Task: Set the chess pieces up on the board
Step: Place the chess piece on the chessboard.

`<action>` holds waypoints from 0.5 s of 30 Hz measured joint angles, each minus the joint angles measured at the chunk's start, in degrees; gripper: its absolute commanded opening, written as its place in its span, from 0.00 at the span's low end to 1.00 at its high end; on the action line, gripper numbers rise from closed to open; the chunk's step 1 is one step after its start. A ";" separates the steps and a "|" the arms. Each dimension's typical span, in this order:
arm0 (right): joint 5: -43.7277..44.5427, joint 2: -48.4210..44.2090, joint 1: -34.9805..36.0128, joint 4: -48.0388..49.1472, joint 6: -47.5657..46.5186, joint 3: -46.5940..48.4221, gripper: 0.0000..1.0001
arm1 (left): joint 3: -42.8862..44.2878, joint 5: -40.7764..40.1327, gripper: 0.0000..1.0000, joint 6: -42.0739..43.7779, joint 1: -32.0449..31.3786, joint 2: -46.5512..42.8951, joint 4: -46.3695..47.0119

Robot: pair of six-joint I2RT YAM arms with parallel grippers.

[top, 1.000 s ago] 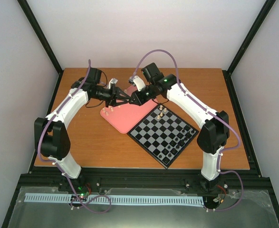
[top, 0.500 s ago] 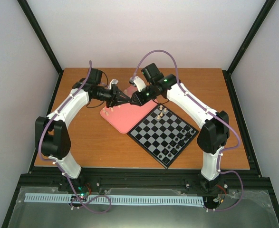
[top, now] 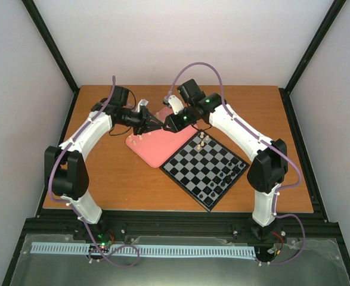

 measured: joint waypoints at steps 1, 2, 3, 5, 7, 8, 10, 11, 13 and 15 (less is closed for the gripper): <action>0.39 -0.09 -0.02 0.09 0.24 -0.07 0.46 | 0.02 -0.20 0.01 0.15 -0.02 0.00 -0.04; 0.83 -0.26 -0.02 0.24 0.17 -0.13 0.49 | 0.13 -0.39 0.01 0.33 -0.02 0.04 -0.09; 1.27 -0.46 -0.02 0.28 0.59 -0.13 0.52 | 0.46 -0.61 0.01 0.59 -0.02 0.13 -0.26; 2.67 -1.33 0.00 0.66 0.76 -0.68 0.56 | 1.49 -1.14 0.01 1.38 -0.04 0.66 -0.66; 4.37 -2.73 -0.02 0.76 1.05 -1.60 0.58 | 2.71 -1.79 0.01 2.45 -0.15 1.44 -1.25; 5.60 -4.02 -0.02 0.94 1.03 -2.56 0.59 | 3.45 -2.14 0.01 3.19 -0.39 1.99 -1.73; 7.93 -6.29 -0.15 1.16 1.20 -4.20 0.59 | 4.74 -3.02 0.01 4.70 -1.01 3.10 -2.99; 9.11 -7.69 -0.33 1.22 1.29 -5.20 0.59 | 5.73 -3.76 0.01 5.75 -1.55 3.85 -4.07; 11.39 -10.91 -0.90 1.73 1.84 -7.89 0.63 | 7.85 -5.44 0.01 7.76 -3.10 5.42 -5.88; 14.16 -14.32 -2.27 2.16 3.15 -10.97 0.64 | 10.21 -7.50 0.01 9.81 -5.27 7.13 -7.61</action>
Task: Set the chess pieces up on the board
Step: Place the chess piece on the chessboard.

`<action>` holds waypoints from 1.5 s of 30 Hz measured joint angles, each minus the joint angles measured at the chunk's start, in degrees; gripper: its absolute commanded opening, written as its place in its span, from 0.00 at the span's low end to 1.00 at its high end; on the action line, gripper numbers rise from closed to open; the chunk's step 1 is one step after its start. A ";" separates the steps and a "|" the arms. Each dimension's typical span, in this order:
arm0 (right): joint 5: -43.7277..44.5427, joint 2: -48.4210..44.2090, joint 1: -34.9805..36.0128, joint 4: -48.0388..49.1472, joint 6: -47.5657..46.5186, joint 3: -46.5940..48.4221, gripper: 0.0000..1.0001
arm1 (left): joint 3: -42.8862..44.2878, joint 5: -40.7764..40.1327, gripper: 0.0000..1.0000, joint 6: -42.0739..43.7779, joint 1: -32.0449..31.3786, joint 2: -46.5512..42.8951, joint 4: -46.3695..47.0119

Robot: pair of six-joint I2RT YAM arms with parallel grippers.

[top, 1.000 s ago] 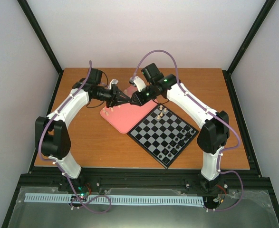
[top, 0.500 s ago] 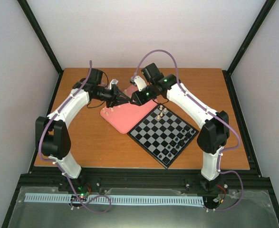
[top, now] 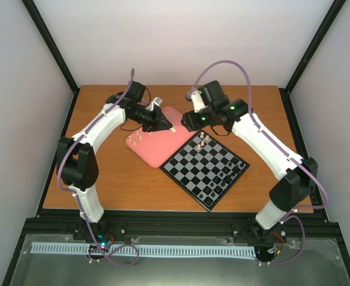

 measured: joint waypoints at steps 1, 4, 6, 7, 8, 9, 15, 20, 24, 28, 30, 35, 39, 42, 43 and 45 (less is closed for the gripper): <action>1.64 -1.64 -1.16 0.13 0.94 -1.46 0.64 | 1.22 -1.62 0.01 1.03 -1.27 0.92 -0.85; 5.88 -4.74 -5.33 0.39 3.63 -4.55 0.68 | 4.92 -6.95 0.01 4.04 -5.03 3.69 -2.93; 8.55 -5.64 -7.54 0.74 5.29 -6.21 0.69 | 7.37 -10.86 0.01 5.86 -7.54 5.86 -3.19; 9.94 -5.90 -8.44 0.94 5.90 -7.15 0.69 | 8.55 -12.87 0.01 6.75 -8.85 7.08 -3.15; 11.23 -6.05 -9.01 1.14 6.43 -8.13 0.69 | 9.42 -14.58 0.01 7.39 -9.92 8.15 -3.02; 12.46 -6.12 -9.40 1.38 6.95 -9.20 0.69 | 10.23 -16.22 0.01 7.96 -10.91 9.25 -2.95; 17.29 -6.19 -10.56 3.65 8.63 -14.73 0.69 | 14.34 -24.41 0.01 9.77 -14.51 15.50 -0.81; 20.11 -6.19 -11.65 5.57 8.90 -16.83 0.70 | 16.11 -29.97 0.01 11.32 -15.78 18.73 1.99; 21.62 -6.29 -12.46 6.84 8.85 -18.23 0.71 | 16.11 -32.81 0.01 11.89 -15.98 20.28 4.11; 22.62 -6.51 -13.40 7.15 8.85 -19.45 0.71 | 16.37 -35.01 0.01 12.09 -16.81 22.05 5.70; 23.02 -6.51 -13.77 7.39 8.81 -19.96 0.71 | 16.63 -35.74 0.01 12.13 -17.57 22.62 6.16; 23.45 -6.54 -14.53 8.04 8.35 -20.37 0.71 | 16.92 -36.57 0.01 12.11 -19.82 23.58 8.15; 23.43 -6.56 -15.21 8.59 7.72 -20.57 0.71 | 16.96 -37.73 0.01 12.11 -20.92 23.98 8.79; 23.37 -6.60 -15.76 8.85 7.13 -20.85 0.71 | 17.00 -38.64 0.01 12.11 -21.16 24.41 9.27; 23.26 -6.60 -15.89 8.92 6.99 -20.94 0.71 | 17.00 -38.91 0.01 12.11 -21.16 24.52 9.35; 23.10 -6.60 -16.20 9.01 6.80 -21.09 0.71 | 17.00 -39.58 0.01 12.11 -21.14 24.81 9.49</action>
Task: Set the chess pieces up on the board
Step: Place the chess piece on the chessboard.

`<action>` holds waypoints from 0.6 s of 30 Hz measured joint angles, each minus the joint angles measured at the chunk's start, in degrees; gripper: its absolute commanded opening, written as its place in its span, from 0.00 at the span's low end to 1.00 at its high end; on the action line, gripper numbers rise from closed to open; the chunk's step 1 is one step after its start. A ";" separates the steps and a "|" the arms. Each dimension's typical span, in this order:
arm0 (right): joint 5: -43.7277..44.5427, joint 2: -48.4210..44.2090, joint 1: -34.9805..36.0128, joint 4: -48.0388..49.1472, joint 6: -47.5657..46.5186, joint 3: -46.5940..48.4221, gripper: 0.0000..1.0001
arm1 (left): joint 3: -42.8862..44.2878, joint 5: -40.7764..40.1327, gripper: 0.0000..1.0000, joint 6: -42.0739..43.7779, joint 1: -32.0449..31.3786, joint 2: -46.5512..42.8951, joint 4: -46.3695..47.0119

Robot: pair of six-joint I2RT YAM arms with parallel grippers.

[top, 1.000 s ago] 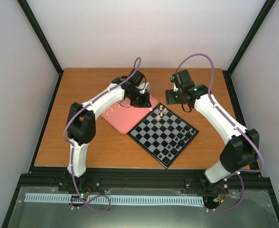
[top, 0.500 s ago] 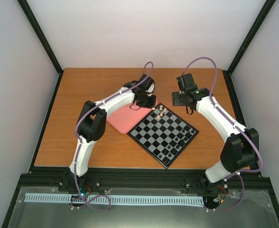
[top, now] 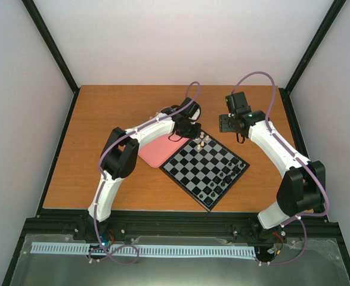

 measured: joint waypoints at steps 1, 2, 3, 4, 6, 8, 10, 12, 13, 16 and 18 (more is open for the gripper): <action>-0.13 0.00 -0.15 0.15 -0.13 -0.11 0.71 | 0.00 -0.26 0.01 0.00 0.00 0.11 0.04; -0.28 0.00 -0.33 0.17 -0.33 -0.17 0.71 | 0.00 -0.57 0.01 0.00 0.00 0.17 0.13; -0.42 0.00 -0.46 0.20 -0.42 -0.22 0.71 | 0.02 -0.76 0.01 0.00 0.00 0.22 0.20; -0.61 0.00 -0.61 0.22 -0.55 -0.26 0.71 | 0.07 -1.01 0.01 0.00 0.00 0.33 0.28; -0.90 0.00 -0.85 0.24 -0.76 -0.33 0.71 | 0.07 -1.27 0.01 -0.02 0.00 0.55 0.39; -1.11 0.00 -1.03 0.31 -0.94 -0.44 0.71 | 0.07 -1.53 0.01 0.00 0.00 0.76 0.50; -1.31 0.00 -1.18 0.35 -1.01 -0.50 0.71 | 0.07 -1.68 0.01 -0.02 0.00 0.87 0.63; -1.44 0.00 -1.33 0.39 -1.05 -0.52 0.71 | 0.07 -1.75 0.01 -0.02 0.00 0.98 0.68; -1.60 0.00 -1.38 0.46 -1.05 -0.52 0.71 | 0.09 -1.77 0.01 -0.02 0.00 1.09 0.68; -1.84 0.00 -1.60 0.66 -1.18 -0.52 0.71 | 0.68 -1.79 0.01 -0.04 0.00 1.79 0.74; -1.92 0.00 -1.66 0.66 -1.22 -0.52 0.71 | 1.01 -1.81 0.01 -0.04 0.00 2.32 0.87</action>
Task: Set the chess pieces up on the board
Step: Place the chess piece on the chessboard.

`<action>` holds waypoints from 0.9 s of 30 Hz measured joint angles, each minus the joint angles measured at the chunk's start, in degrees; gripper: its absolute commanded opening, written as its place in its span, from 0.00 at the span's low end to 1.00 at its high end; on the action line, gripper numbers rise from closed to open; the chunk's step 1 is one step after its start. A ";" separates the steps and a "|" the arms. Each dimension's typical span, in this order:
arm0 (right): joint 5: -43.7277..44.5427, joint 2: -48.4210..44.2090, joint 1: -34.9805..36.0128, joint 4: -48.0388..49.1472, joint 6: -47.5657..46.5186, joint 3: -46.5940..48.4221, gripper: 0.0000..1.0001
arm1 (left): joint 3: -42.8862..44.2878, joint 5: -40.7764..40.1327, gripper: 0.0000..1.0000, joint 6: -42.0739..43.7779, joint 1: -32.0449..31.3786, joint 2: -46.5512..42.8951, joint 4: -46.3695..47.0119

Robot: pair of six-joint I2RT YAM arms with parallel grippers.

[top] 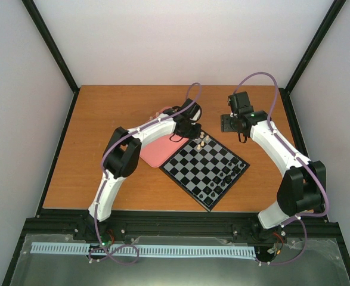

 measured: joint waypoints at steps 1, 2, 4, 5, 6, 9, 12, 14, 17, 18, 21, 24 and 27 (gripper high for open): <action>-0.11 0.00 0.00 0.00 0.00 0.00 0.71 | 0.04 0.00 0.01 0.00 0.00 0.22 0.11; -0.15 0.00 0.00 0.00 0.00 0.00 0.71 | 0.04 0.00 0.01 0.00 0.00 0.46 0.15; -0.31 0.00 -0.04 0.00 -0.02 0.00 0.71 | 0.33 0.00 0.01 0.00 0.00 0.68 0.28; -0.33 0.00 -0.11 0.00 0.00 -0.02 0.71 | 0.57 0.00 0.01 0.00 0.00 0.83 0.31; -0.35 0.00 -0.15 0.00 -0.02 -0.04 0.71 | 0.74 -0.04 0.01 0.00 0.00 1.03 0.35; -0.39 0.00 -0.26 0.00 -0.15 -0.46 0.71 | 0.90 -0.07 0.01 -0.02 0.00 1.16 0.50; -0.59 0.00 -0.26 0.02 -0.24 -0.74 0.71 | 0.92 0.00 0.02 0.00 0.00 1.16 0.48; -0.70 0.00 -0.28 0.00 -0.28 -0.76 0.71 | 0.92 0.13 0.03 0.00 0.00 1.16 0.50; -0.94 0.00 -0.33 0.02 -0.46 -0.76 0.71 | 0.90 0.22 0.08 0.02 0.00 1.16 0.48; -0.98 0.00 -0.33 0.02 -0.50 -0.76 0.71 | 0.87 0.22 0.09 0.04 0.00 1.16 0.50; -1.18 0.00 -0.37 0.02 -0.63 -0.76 0.71 | 0.63 0.24 0.12 0.11 0.00 1.09 0.70; -1.40 0.00 -0.37 0.02 -0.63 -0.76 0.71 | -0.35 0.22 0.17 0.57 0.00 0.55 1.16; -1.68 0.00 -0.37 0.02 -0.61 -0.76 0.71 | -1.49 0.15 0.21 0.96 -0.02 -0.09 1.16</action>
